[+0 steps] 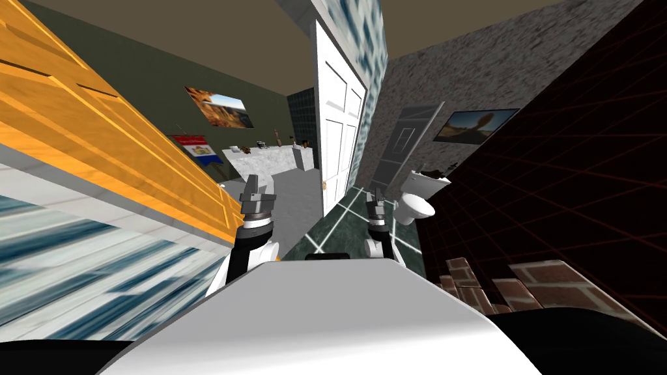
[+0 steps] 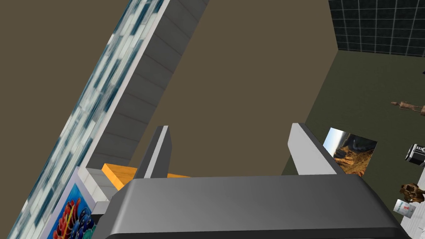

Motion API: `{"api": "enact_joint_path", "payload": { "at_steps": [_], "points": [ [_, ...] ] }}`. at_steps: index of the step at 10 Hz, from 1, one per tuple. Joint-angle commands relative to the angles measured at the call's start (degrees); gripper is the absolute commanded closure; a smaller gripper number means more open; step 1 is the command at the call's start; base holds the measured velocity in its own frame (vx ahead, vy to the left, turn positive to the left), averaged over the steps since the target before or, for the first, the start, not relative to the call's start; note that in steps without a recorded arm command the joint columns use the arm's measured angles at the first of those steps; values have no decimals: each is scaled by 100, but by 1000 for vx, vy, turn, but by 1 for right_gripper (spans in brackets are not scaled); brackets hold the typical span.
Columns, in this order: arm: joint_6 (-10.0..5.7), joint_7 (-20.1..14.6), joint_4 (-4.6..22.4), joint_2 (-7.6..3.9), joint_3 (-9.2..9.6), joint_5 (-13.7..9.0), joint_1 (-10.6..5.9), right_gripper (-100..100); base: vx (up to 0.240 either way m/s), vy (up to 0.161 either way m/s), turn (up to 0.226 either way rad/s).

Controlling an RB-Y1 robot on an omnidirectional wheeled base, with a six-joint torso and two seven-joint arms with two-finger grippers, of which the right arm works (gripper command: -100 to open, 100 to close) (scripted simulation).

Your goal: Push the door open

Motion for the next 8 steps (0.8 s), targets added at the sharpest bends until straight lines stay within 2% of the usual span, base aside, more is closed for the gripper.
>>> {"api": "enact_joint_path", "payload": {
  "at_steps": [1,8],
  "points": [
    [-47,-25,269,-12,65,1,-132,-100,80,-29,56],
    [-276,-194,1506,-107,347,-33,-703,-100,94,-45,80]
  ]
}}
